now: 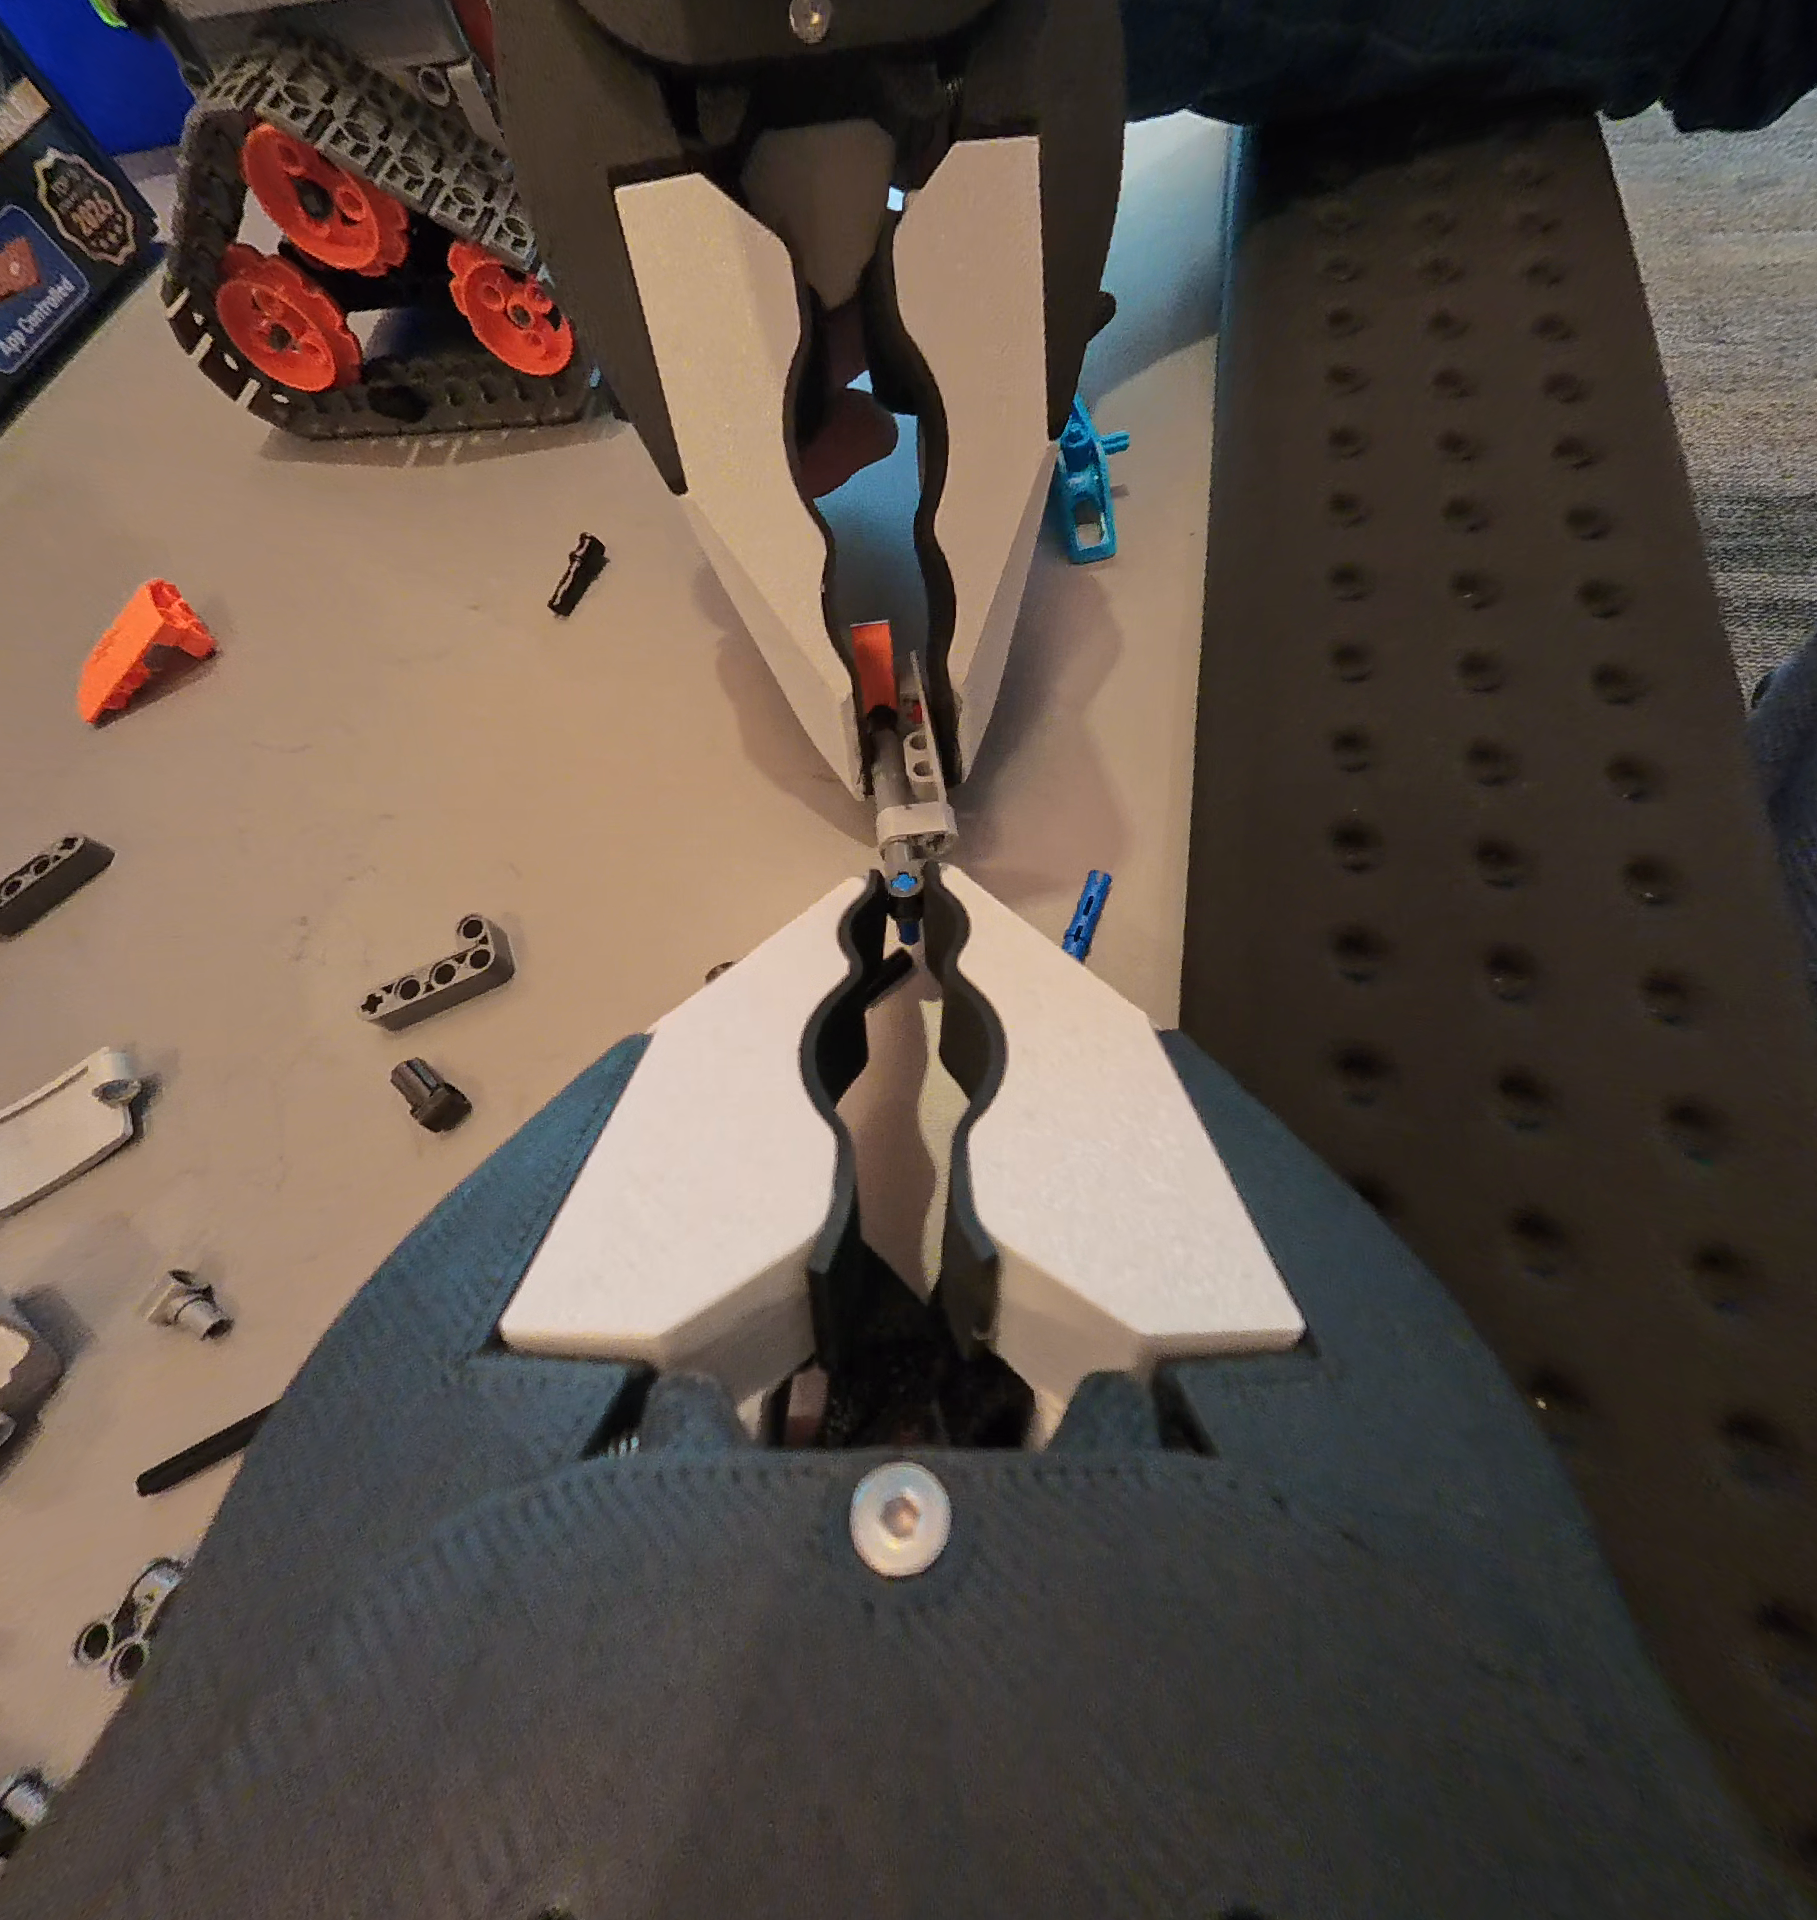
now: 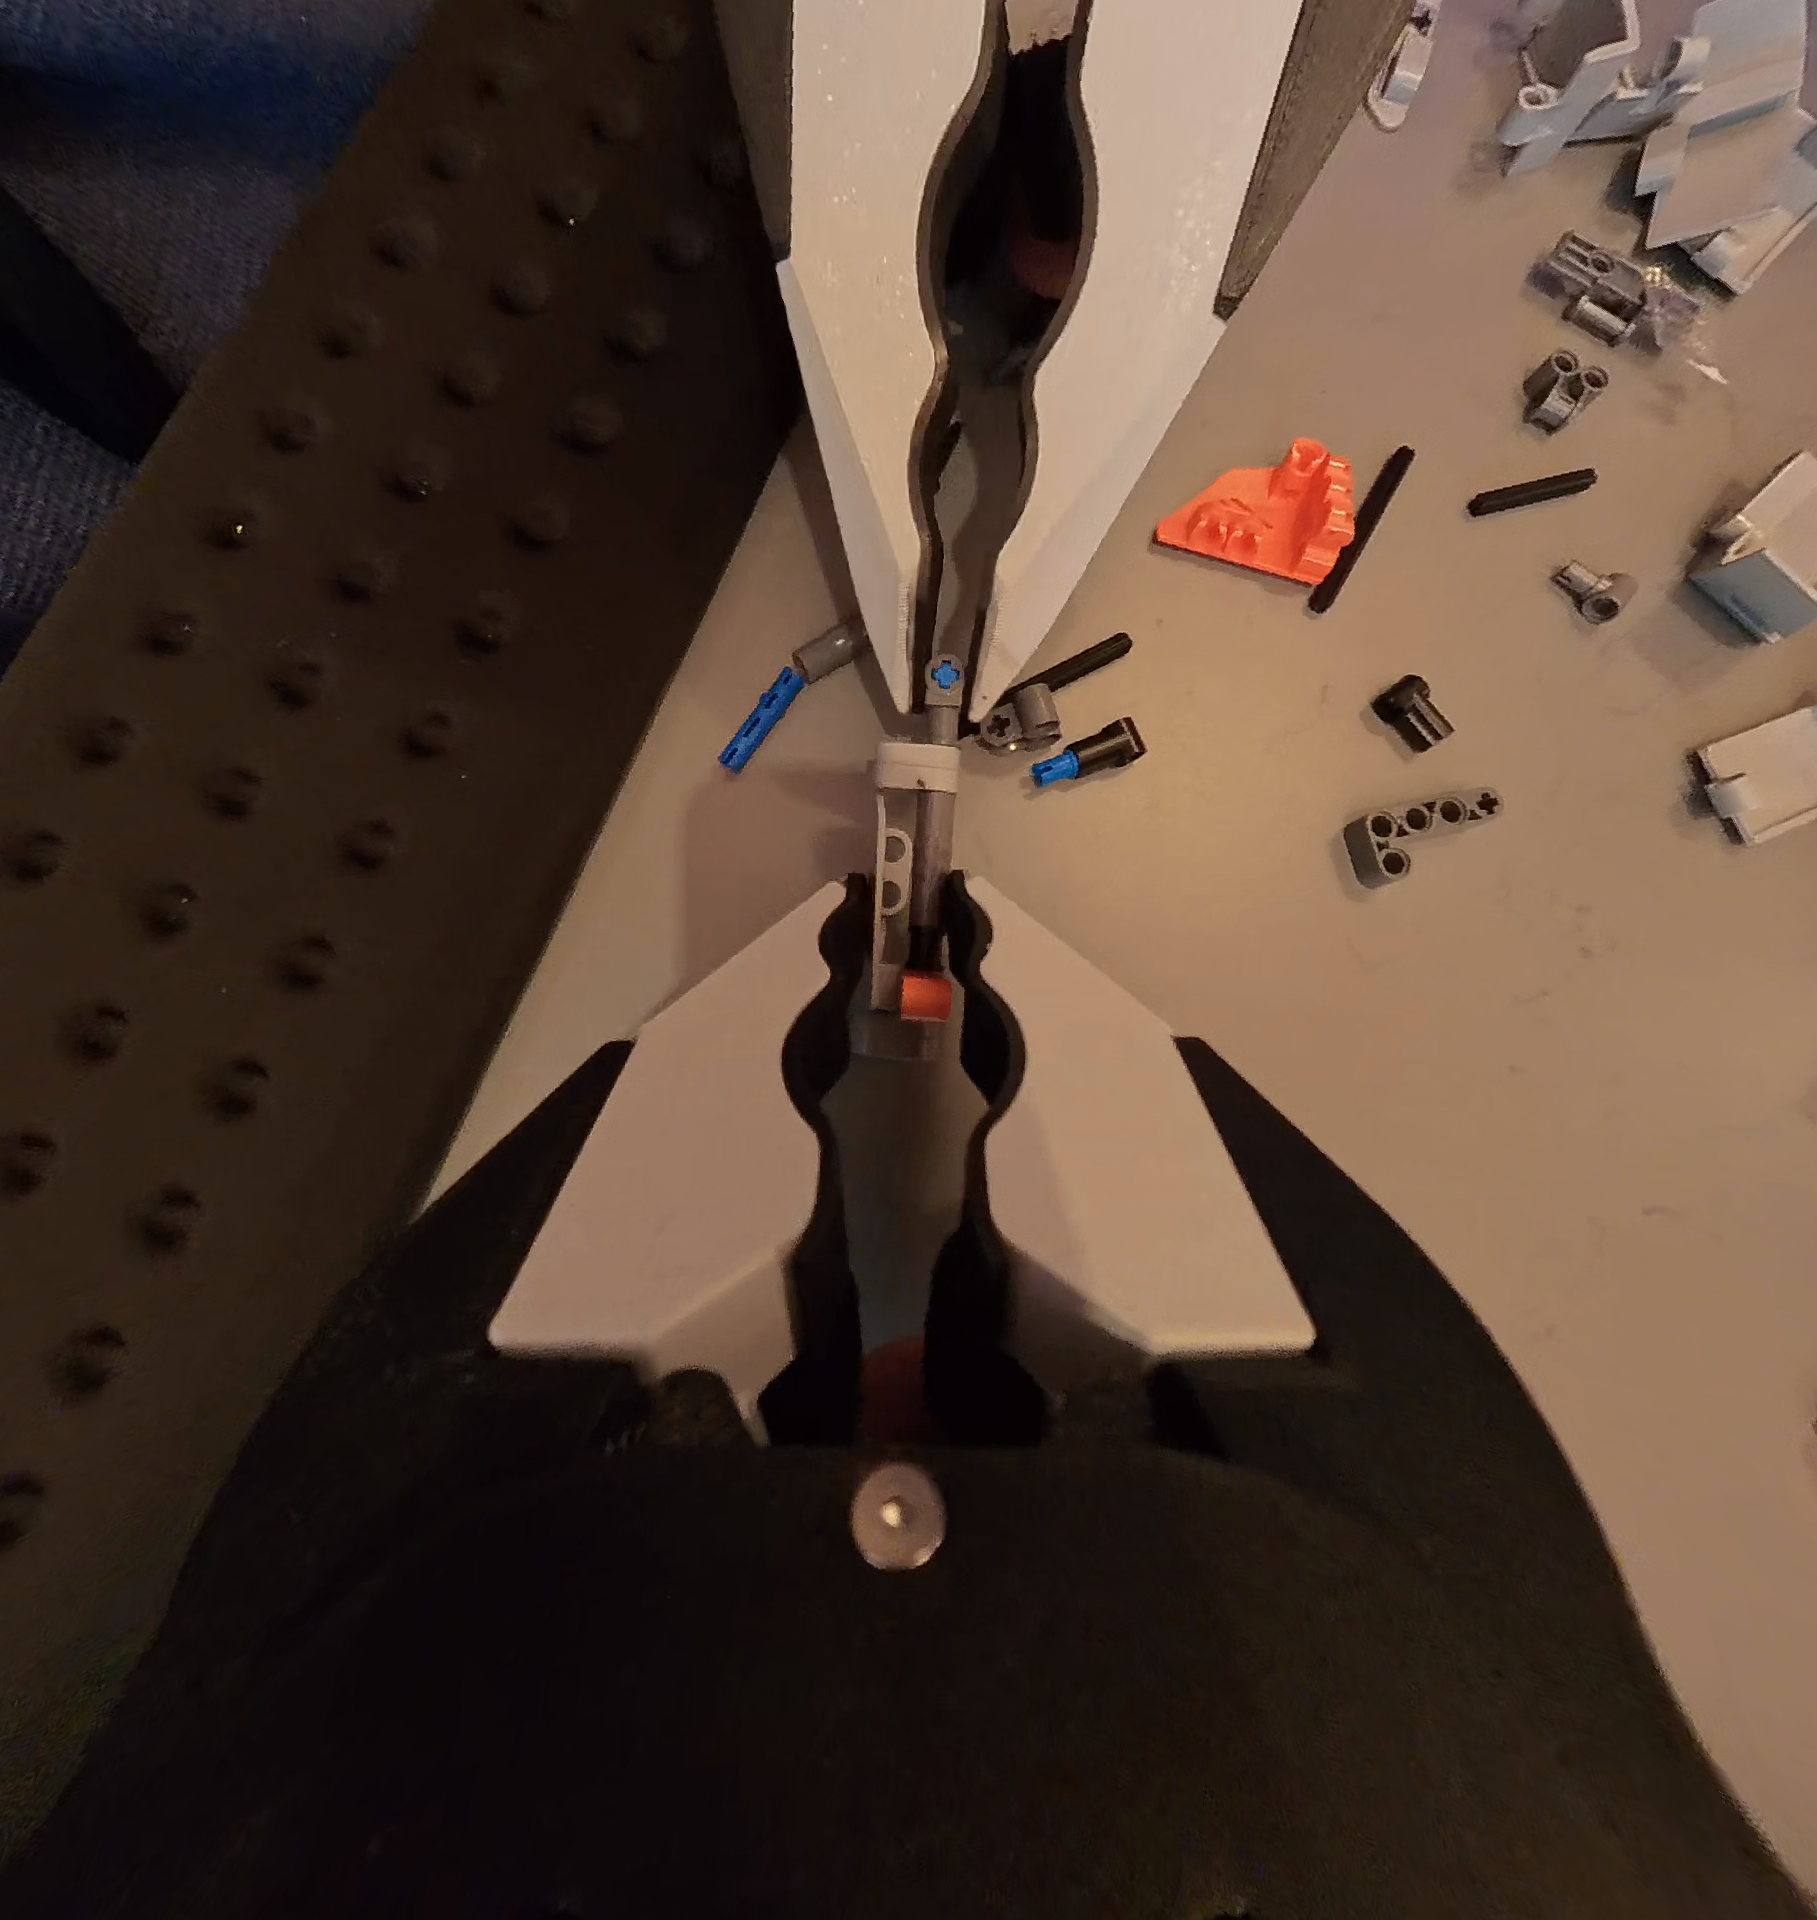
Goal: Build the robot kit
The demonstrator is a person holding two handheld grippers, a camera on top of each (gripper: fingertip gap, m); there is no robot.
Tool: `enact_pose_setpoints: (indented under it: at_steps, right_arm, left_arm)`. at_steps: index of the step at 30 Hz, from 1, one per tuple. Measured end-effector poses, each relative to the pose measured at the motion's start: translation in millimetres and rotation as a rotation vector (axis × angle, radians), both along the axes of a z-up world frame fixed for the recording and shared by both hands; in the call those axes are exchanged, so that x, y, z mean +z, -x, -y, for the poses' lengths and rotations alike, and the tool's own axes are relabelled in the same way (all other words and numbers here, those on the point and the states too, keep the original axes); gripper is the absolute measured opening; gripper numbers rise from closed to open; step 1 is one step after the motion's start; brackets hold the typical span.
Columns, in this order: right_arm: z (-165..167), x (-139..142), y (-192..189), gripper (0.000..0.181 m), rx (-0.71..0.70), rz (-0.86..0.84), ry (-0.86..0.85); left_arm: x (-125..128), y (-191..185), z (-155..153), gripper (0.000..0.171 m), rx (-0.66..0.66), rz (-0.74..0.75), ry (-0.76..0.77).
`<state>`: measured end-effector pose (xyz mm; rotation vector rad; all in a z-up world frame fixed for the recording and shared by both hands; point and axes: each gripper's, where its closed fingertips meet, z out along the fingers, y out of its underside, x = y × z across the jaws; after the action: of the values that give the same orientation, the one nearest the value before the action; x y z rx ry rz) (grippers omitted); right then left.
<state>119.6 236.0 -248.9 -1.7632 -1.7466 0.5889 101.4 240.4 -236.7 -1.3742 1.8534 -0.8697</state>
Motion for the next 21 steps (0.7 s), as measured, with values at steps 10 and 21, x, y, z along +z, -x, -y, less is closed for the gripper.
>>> enact_pose_setpoints:
  at_steps: [10,21]
  right_arm:
    - [-4,-1,-6,0.012,-0.003,0.01,0.002]
    - [-2,-9,-27,0.012,-0.022,0.081,0.058]
  left_arm:
    - [-3,-2,-4,0.006,0.017,-0.008,-0.027]
    - [1,-2,-9,0.009,0.039,0.01,-0.017]
